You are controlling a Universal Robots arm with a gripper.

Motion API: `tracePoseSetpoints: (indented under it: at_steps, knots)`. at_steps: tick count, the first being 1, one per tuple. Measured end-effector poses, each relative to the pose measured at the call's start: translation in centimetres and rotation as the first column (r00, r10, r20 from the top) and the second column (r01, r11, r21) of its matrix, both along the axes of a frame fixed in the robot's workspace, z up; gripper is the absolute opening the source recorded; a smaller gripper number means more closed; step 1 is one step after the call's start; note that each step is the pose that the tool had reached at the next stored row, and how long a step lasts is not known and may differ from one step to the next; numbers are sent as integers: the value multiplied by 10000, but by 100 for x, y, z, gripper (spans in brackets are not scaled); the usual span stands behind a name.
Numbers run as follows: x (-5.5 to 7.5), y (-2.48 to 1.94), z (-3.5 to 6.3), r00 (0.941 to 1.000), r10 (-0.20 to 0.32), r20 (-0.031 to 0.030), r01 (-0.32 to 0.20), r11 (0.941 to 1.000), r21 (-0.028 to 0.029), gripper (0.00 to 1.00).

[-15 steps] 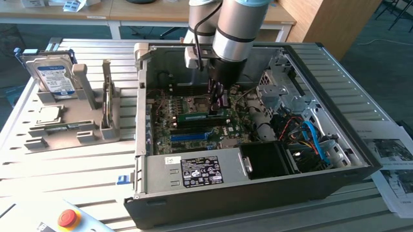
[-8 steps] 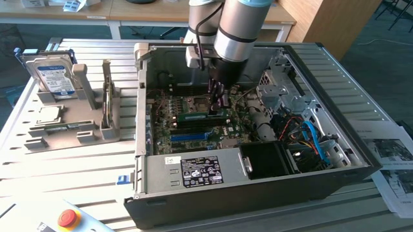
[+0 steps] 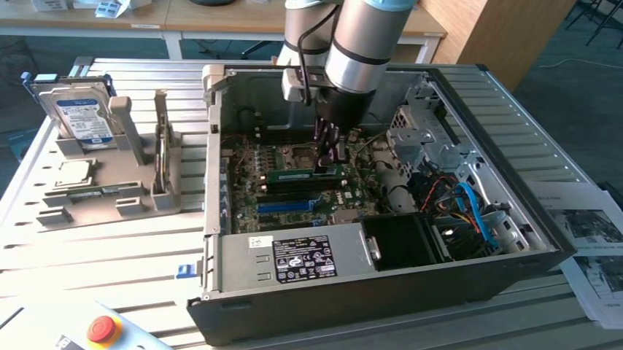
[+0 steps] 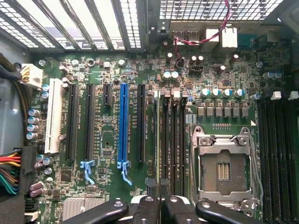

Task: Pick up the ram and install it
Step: 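Insert the ram into the slot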

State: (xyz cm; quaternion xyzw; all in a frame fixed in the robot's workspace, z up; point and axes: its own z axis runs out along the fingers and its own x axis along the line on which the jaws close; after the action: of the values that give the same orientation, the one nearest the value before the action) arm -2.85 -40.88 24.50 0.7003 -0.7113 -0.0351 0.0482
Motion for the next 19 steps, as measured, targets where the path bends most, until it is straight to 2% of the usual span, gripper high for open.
tracePoseSetpoints:
  at_steps: [19]
  knots:
    - [35, -2, -72, 10000, -16, 9, 16, 10000, 0, 12]
